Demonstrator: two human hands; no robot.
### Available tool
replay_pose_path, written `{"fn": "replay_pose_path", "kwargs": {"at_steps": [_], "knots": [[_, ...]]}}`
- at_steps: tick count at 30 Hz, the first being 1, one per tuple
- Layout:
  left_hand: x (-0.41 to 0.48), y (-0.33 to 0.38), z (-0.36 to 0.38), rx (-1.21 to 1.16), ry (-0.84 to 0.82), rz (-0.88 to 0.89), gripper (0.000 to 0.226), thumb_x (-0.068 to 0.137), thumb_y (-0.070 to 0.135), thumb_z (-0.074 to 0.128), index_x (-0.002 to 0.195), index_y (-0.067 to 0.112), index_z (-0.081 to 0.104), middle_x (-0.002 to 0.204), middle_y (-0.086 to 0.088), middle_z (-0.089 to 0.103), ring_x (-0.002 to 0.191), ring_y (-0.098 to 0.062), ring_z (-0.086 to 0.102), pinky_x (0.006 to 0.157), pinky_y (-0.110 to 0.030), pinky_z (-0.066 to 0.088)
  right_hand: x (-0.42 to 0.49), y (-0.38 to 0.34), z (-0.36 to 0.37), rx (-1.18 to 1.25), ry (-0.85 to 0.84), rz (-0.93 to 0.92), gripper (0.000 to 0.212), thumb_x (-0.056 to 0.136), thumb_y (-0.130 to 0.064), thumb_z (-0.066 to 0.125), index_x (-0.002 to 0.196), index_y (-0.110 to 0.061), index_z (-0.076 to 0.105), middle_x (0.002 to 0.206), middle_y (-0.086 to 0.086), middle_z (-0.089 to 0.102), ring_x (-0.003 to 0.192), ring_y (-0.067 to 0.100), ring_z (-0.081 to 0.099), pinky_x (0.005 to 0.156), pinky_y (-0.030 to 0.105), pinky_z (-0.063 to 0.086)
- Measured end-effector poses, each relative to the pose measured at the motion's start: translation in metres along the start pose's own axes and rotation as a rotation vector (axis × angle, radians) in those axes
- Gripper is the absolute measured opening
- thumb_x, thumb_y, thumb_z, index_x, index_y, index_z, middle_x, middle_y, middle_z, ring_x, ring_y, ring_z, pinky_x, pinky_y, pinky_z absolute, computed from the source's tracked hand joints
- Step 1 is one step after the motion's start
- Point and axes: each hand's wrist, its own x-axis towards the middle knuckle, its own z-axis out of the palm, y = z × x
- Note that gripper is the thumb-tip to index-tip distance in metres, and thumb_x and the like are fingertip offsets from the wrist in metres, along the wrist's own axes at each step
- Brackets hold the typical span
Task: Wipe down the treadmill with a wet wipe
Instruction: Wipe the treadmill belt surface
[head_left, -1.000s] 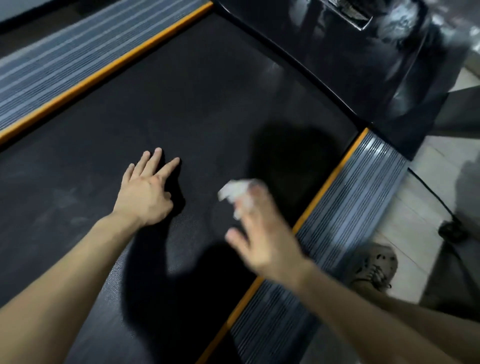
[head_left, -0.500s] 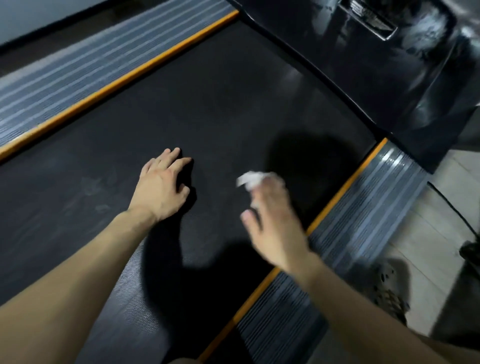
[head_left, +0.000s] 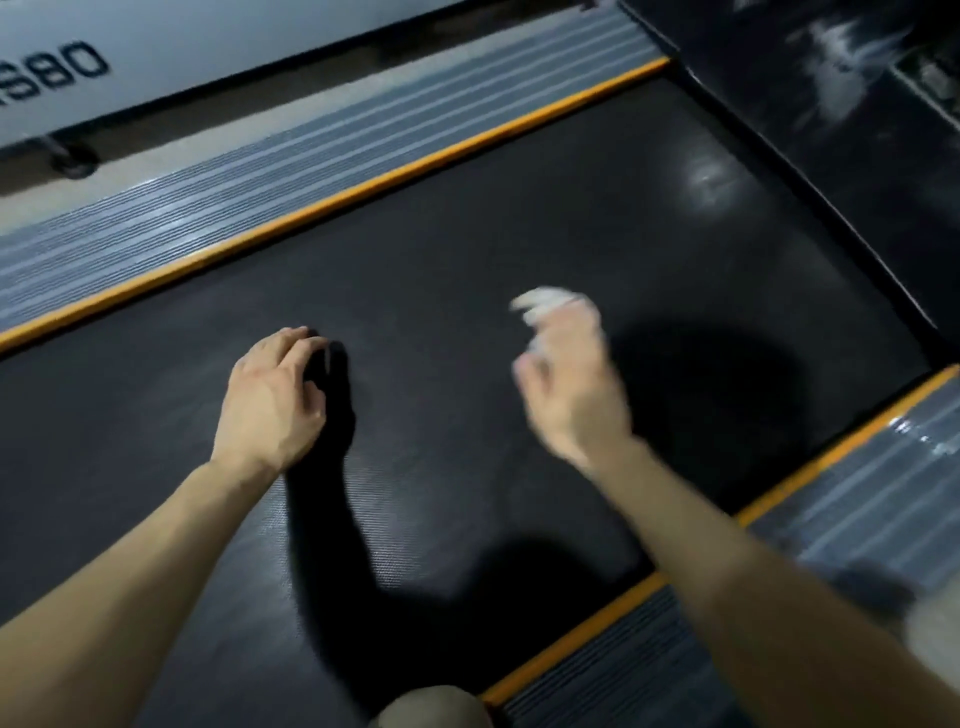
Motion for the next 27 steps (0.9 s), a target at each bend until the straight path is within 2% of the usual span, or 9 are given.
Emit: {"fn": "replay_pose_path", "kwargs": {"at_steps": [3, 6, 9, 13, 15, 17, 20, 24, 27], "knots": [[-0.013, -0.018, -0.006, -0.005, 0.042, -0.053, 0.055, 0.086, 0.000, 0.062, 0.141, 0.009, 0.062, 0.152, -0.015, 0.055, 0.142, -0.037, 0.048, 0.121, -0.054, 0.039, -0.068, -0.100, 0.064, 0.153, -0.597, -0.522, 0.042, 0.100, -0.020, 0.065, 0.139, -0.004, 0.063, 0.154, 0.012, 0.056, 0.154, 0.032, 0.038, 0.129, 0.048, 0.026], [-0.024, -0.037, -0.018, -0.021, 0.081, -0.106, 0.055, 0.088, -0.001, 0.060, 0.142, 0.009, 0.062, 0.153, -0.013, 0.054, 0.143, -0.036, 0.047, 0.120, -0.054, 0.039, -0.063, -0.106, 0.100, 0.041, -0.774, -0.821, 0.042, 0.109, -0.032, 0.053, 0.144, -0.013, 0.065, 0.158, 0.006, 0.055, 0.156, 0.023, 0.036, 0.133, 0.040, 0.018], [-0.040, -0.061, -0.024, -0.019, 0.100, -0.205, 0.052, 0.093, 0.003, 0.060, 0.144, 0.011, 0.059, 0.155, -0.012, 0.053, 0.145, -0.035, 0.045, 0.121, -0.055, 0.039, 0.036, -0.069, 0.103, 0.004, -0.412, -0.553, 0.039, 0.095, -0.014, 0.059, 0.133, -0.019, 0.065, 0.145, -0.005, 0.058, 0.139, 0.015, 0.052, 0.122, 0.040, 0.038], [-0.058, -0.088, -0.033, -0.012, 0.105, -0.249, 0.050, 0.096, 0.010, 0.064, 0.146, 0.012, 0.055, 0.154, -0.013, 0.053, 0.143, -0.036, 0.046, 0.121, -0.054, 0.039, 0.099, -0.036, 0.103, -0.258, -0.072, 0.171, 0.048, 0.104, -0.043, 0.046, 0.136, -0.010, 0.058, 0.152, 0.004, 0.050, 0.144, 0.026, 0.043, 0.122, 0.045, 0.036], [-0.058, -0.101, -0.035, 0.019, 0.111, -0.259, 0.048, 0.098, 0.013, 0.064, 0.145, 0.012, 0.056, 0.153, -0.014, 0.054, 0.142, -0.037, 0.047, 0.120, -0.055, 0.040, 0.066, -0.085, 0.124, -0.086, -0.143, -0.087, 0.029, 0.100, -0.029, 0.053, 0.121, -0.010, 0.062, 0.146, -0.001, 0.055, 0.138, 0.023, 0.046, 0.119, 0.042, 0.038], [-0.057, -0.110, -0.034, 0.031, 0.106, -0.285, 0.046, 0.100, 0.015, 0.062, 0.145, 0.011, 0.055, 0.153, -0.014, 0.054, 0.141, -0.038, 0.048, 0.119, -0.055, 0.041, 0.004, -0.135, 0.145, 0.076, -0.459, -0.543, 0.023, 0.101, -0.021, 0.058, 0.118, -0.008, 0.068, 0.149, 0.002, 0.056, 0.146, 0.025, 0.044, 0.124, 0.044, 0.032], [-0.055, -0.116, -0.028, 0.033, 0.091, -0.257, 0.045, 0.103, 0.024, 0.057, 0.146, 0.011, 0.054, 0.154, -0.014, 0.053, 0.140, -0.039, 0.049, 0.117, -0.057, 0.041, -0.046, -0.151, 0.153, 0.096, -0.736, -0.870, 0.045, 0.109, -0.032, 0.055, 0.148, -0.012, 0.060, 0.164, 0.005, 0.048, 0.161, 0.022, 0.027, 0.132, 0.041, 0.018], [-0.059, -0.117, -0.028, 0.056, 0.044, -0.231, 0.046, 0.103, 0.026, 0.062, 0.147, 0.014, 0.055, 0.156, -0.010, 0.050, 0.141, -0.037, 0.049, 0.116, -0.056, 0.042, 0.049, -0.100, 0.132, 0.099, -0.513, -0.504, 0.058, 0.092, -0.004, 0.054, 0.143, -0.031, 0.056, 0.150, -0.014, 0.051, 0.140, 0.007, 0.049, 0.121, 0.032, 0.036], [-0.058, -0.112, -0.038, 0.052, 0.021, -0.217, 0.050, 0.101, 0.030, 0.065, 0.148, 0.016, 0.054, 0.159, -0.007, 0.048, 0.143, -0.035, 0.047, 0.115, -0.055, 0.043, 0.109, -0.049, 0.109, -0.103, -0.333, -0.050, 0.057, 0.089, -0.014, 0.043, 0.140, -0.037, 0.052, 0.148, -0.018, 0.046, 0.127, 0.013, 0.057, 0.100, 0.042, 0.056]]}}
